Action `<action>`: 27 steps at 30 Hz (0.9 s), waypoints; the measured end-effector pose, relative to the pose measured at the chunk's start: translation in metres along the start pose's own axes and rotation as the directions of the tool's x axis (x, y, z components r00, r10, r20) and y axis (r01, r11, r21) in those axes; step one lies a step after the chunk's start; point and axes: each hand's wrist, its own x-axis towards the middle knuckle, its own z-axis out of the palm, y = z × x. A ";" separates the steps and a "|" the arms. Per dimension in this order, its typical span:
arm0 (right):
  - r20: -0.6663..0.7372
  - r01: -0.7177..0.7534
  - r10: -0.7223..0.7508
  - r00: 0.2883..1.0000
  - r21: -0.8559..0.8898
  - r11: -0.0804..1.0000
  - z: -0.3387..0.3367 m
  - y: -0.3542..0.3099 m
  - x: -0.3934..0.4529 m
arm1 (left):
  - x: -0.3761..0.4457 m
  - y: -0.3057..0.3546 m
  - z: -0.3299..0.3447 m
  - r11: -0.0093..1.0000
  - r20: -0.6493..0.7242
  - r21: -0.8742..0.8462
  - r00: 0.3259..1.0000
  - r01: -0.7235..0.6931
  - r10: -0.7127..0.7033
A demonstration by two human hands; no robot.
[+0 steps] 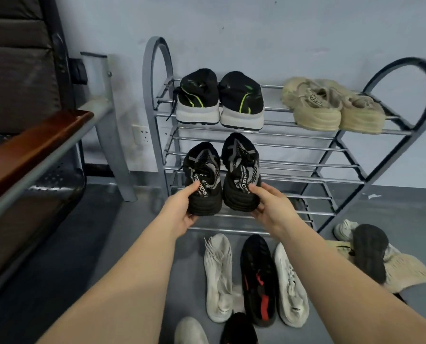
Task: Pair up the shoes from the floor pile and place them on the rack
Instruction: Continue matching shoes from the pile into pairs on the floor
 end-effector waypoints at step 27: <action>0.142 0.302 -0.284 0.948 -0.678 0.670 0.020 0.011 0.047 | 0.021 -0.008 -0.004 0.738 -0.091 0.598 0.888 -0.313 0.450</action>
